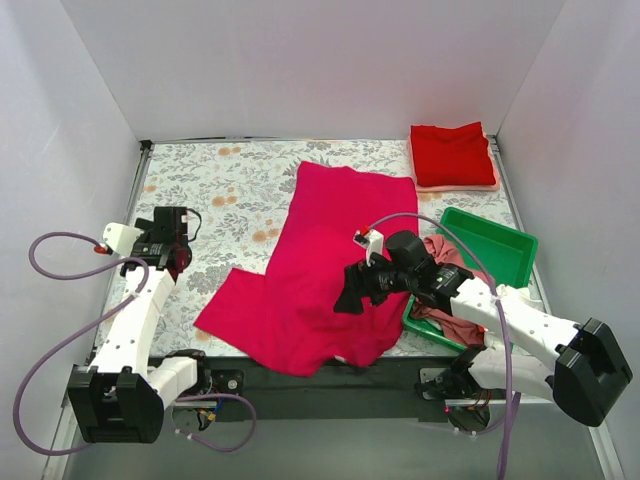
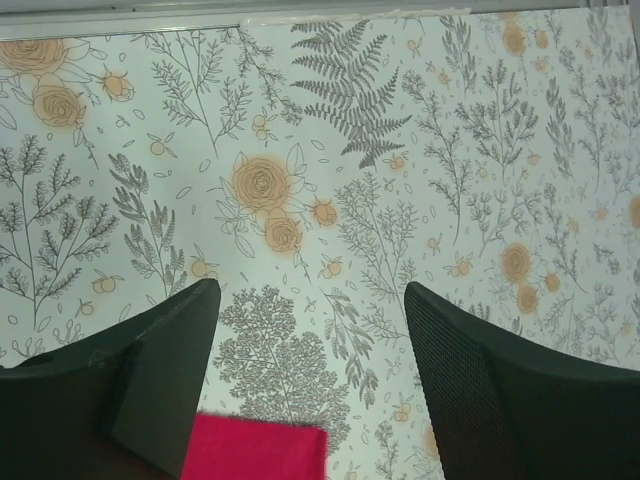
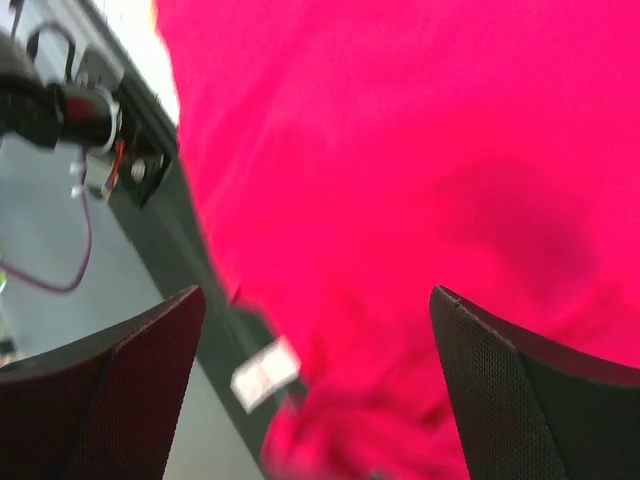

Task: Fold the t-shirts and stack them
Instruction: Flatten the tshirt out

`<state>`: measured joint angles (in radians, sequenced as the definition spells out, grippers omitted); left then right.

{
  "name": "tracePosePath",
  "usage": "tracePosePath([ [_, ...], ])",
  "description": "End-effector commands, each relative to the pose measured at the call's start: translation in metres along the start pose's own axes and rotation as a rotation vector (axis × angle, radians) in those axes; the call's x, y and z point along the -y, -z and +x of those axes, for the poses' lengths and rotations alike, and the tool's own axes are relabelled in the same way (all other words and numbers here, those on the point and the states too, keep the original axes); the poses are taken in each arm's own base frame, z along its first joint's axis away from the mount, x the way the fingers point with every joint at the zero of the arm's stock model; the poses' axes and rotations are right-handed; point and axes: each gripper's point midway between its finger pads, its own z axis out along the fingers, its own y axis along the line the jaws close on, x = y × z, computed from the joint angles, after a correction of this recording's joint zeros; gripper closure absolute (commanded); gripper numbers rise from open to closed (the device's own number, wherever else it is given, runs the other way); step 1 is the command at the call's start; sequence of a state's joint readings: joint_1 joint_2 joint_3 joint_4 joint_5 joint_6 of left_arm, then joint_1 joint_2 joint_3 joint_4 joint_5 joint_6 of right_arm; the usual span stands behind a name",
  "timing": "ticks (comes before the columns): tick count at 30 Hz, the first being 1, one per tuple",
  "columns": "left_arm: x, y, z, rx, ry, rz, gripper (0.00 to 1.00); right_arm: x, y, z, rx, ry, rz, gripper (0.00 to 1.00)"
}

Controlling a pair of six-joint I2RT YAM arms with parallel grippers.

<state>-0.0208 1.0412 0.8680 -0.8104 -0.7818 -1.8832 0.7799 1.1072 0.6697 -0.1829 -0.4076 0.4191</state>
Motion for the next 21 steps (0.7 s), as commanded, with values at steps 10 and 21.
tracePosePath([
  [10, 0.071, 0.064, 0.096, -0.571, -0.074, 0.513, 0.26, 0.032, 0.011, -0.073, 0.209, 0.110, 0.286, 0.02],
  [21, -0.023, 0.111, 0.186, -0.908, -0.229, 0.540, 0.20, 0.084, -0.015, -0.105, 0.166, 0.037, 0.420, 0.02],
])
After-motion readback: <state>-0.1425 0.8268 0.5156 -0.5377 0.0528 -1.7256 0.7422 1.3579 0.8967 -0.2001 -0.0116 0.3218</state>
